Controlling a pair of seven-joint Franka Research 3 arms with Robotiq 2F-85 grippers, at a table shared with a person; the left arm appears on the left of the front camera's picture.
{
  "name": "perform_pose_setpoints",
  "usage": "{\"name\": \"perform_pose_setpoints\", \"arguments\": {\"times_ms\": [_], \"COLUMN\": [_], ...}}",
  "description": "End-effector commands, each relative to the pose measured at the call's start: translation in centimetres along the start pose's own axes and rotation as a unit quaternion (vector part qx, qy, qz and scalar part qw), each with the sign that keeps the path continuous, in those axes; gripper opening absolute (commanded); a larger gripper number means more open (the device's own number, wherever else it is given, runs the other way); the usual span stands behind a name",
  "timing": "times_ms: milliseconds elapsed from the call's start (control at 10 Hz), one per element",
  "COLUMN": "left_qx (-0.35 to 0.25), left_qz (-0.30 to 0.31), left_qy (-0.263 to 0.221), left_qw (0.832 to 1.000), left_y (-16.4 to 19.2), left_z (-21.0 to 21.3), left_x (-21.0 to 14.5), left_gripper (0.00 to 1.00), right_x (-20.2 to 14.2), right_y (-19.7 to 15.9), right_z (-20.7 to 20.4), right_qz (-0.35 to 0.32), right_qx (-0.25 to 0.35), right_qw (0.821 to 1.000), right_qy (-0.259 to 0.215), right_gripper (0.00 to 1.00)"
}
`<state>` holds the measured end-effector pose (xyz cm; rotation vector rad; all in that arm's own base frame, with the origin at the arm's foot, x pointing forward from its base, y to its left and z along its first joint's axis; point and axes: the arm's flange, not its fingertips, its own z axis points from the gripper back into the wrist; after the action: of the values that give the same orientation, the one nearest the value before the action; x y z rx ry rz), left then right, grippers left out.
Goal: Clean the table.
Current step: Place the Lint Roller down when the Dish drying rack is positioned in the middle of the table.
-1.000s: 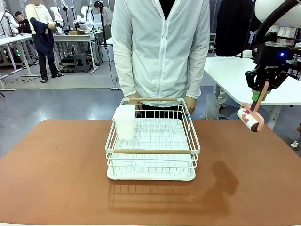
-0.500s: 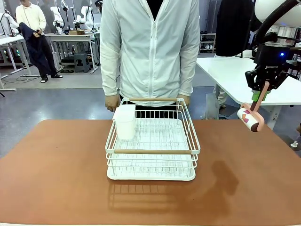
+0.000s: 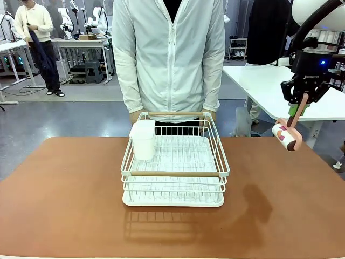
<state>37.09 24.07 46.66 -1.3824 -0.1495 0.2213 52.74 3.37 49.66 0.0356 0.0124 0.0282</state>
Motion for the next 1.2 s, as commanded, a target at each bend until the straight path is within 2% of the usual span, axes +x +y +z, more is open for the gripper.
{"name": "perform_pose_setpoints", "arguments": {"times_ms": [0, 100, 200, 300, 500, 600, 800, 900, 1100], "left_qx": [-0.002, -0.002, -0.002, -0.002, -0.002, -0.002, -0.002, -0.002, -0.002], "left_qz": [-0.001, -0.001, -0.001, -0.001, -0.001, -0.001, -0.001, -0.001, -0.001], "left_qy": [-0.002, -0.002, -0.002, -0.002, -0.002, -0.002, -0.002, -0.002, -0.002], "left_qw": [1.0, 1.0, 1.0, 1.0, 1.0, 1.0, 1.0, 1.0, 1.0], "left_y": [-0.1, -0.1, -0.1, -0.1, -0.1, -0.1, -0.1, -0.1, -0.1], "left_z": [0.2, 0.2, 0.2, 0.2, 0.2, 0.2, 0.2, 0.2, 0.2], "left_x": [-0.3, -0.3, -0.3, -0.3, -0.3, -0.3, -0.3, -0.3, -0.3], "left_gripper": [1.0, 1.0, 1.0, 1.0, 1.0, 1.0, 1.0, 1.0, 1.0], "right_x": [1.2, 1.5, 2.0, 2.5, 3.5, 3.3, 3.5, 3.5, 2.9], "right_y": [0.6, 0.5, 0.6, 0.5, 0.3, 0.6, 0.8, 0.7, 0.2], "right_z": [0.5, 0.6, 0.9, 1.3, 0.7, -0.4, -2.0, -2.9, -6.0], "right_qz": [-0.156, -0.204, -0.275, -0.351, -0.497, -0.54, -0.6, -0.626, -0.644], "right_qx": [0.025, 0.03, 0.044, 0.07, 0.115, 0.129, 0.138, 0.144, 0.158], "right_qw": [0.987, 0.979, 0.96, 0.933, 0.86, 0.831, 0.783, 0.756, 0.735], "right_qy": [-0.002, 0.001, 0.012, 0.029, 0.016, -0.032, -0.084, -0.125, -0.142], "right_gripper": [0.21, 0.21, 0.21, 0.21, 0.21, 0.21, 0.21, 0.21, 0.21]}}
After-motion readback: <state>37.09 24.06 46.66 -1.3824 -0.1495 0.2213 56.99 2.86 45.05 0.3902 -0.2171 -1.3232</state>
